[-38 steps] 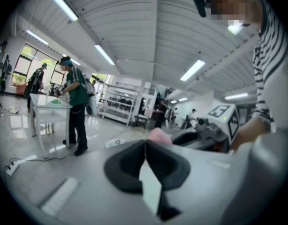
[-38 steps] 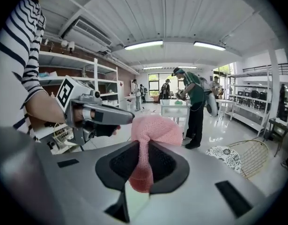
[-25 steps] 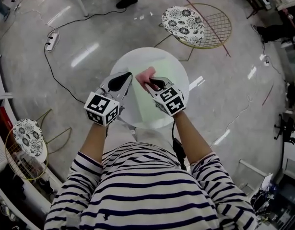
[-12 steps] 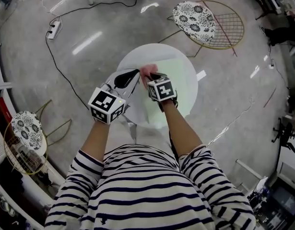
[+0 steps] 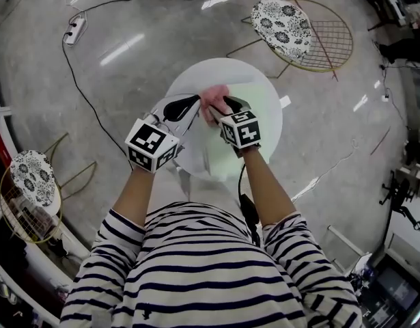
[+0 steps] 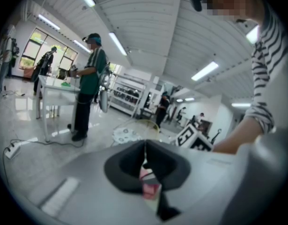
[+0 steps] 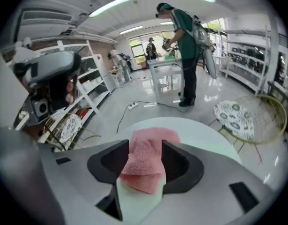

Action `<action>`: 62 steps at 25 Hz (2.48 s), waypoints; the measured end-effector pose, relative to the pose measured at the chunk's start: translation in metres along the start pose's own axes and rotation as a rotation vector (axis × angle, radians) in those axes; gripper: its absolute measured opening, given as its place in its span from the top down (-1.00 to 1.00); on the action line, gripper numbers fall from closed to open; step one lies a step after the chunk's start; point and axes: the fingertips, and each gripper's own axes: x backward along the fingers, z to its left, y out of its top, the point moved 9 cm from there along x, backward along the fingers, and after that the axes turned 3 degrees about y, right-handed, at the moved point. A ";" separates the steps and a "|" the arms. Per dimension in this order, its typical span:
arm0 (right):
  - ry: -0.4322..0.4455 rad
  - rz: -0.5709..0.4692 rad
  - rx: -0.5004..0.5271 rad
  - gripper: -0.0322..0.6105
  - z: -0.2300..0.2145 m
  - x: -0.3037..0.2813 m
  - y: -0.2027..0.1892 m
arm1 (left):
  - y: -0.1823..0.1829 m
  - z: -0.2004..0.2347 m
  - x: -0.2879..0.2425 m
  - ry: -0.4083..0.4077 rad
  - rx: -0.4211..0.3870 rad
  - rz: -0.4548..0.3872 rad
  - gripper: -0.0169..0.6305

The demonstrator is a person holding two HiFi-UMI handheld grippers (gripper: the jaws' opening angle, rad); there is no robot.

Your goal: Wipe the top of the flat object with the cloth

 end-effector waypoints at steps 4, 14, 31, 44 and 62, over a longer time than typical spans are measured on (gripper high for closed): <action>0.102 0.068 0.491 0.29 0.007 0.011 0.011 | 0.000 0.003 0.001 -0.001 -0.004 0.006 0.92; 0.274 0.385 1.006 0.18 0.011 -0.030 0.013 | -0.010 0.007 0.002 0.012 -0.006 0.036 0.92; 0.318 0.477 0.862 0.62 0.006 -0.052 0.010 | -0.022 0.004 -0.003 -0.001 -0.014 0.076 0.92; 0.250 0.401 0.831 0.68 0.017 -0.029 -0.009 | -0.028 -0.006 -0.004 -0.034 -0.031 0.108 0.93; 0.296 0.393 0.784 0.68 0.047 0.015 -0.081 | -0.047 -0.033 -0.008 -0.079 -0.031 0.159 0.93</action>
